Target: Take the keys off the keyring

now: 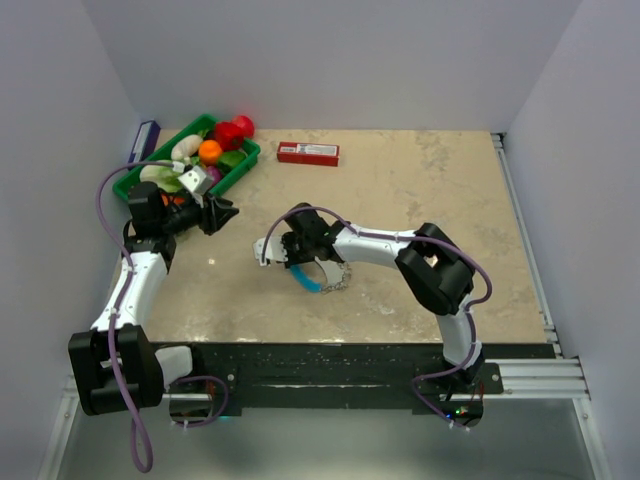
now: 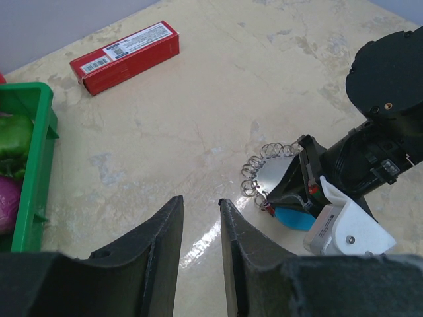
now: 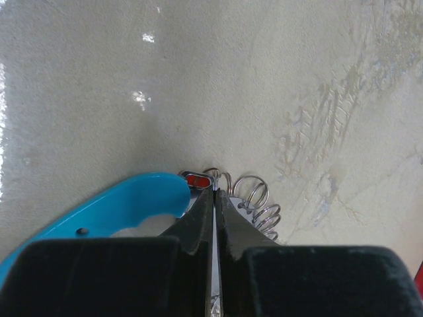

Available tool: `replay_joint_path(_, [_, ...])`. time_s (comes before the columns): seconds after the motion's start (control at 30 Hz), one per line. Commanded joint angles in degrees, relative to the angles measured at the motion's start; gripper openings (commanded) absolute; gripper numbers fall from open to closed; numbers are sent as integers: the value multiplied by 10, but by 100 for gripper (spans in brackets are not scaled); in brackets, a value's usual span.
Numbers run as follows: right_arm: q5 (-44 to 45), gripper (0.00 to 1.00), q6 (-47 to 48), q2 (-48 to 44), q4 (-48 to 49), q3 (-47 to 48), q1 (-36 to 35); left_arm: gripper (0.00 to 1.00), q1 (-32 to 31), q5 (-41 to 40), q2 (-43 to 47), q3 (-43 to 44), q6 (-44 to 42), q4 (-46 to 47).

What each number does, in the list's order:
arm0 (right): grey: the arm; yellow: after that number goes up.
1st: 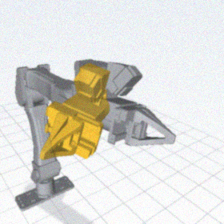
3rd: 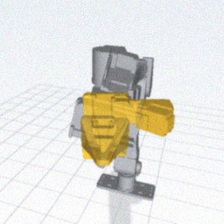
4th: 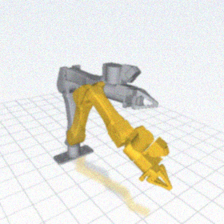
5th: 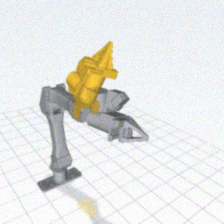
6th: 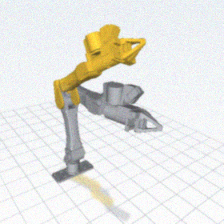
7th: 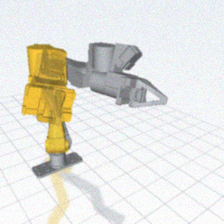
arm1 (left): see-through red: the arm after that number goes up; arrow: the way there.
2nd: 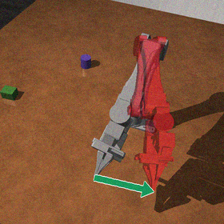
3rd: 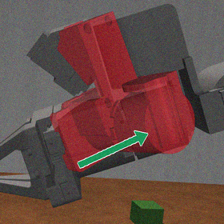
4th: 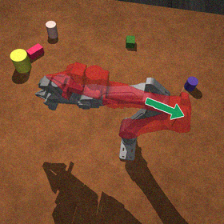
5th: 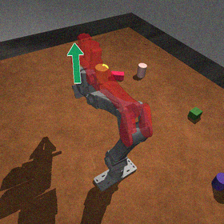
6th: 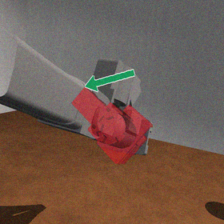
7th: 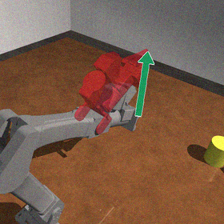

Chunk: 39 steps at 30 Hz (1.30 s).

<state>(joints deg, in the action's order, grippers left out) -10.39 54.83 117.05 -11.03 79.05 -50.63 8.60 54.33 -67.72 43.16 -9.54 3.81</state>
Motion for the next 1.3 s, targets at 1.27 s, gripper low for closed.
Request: replay_joint_path(1.27, [-383, 0, -99, -168, -131, 44, 143, 35, -125, 143, -118, 88, -72, -3])
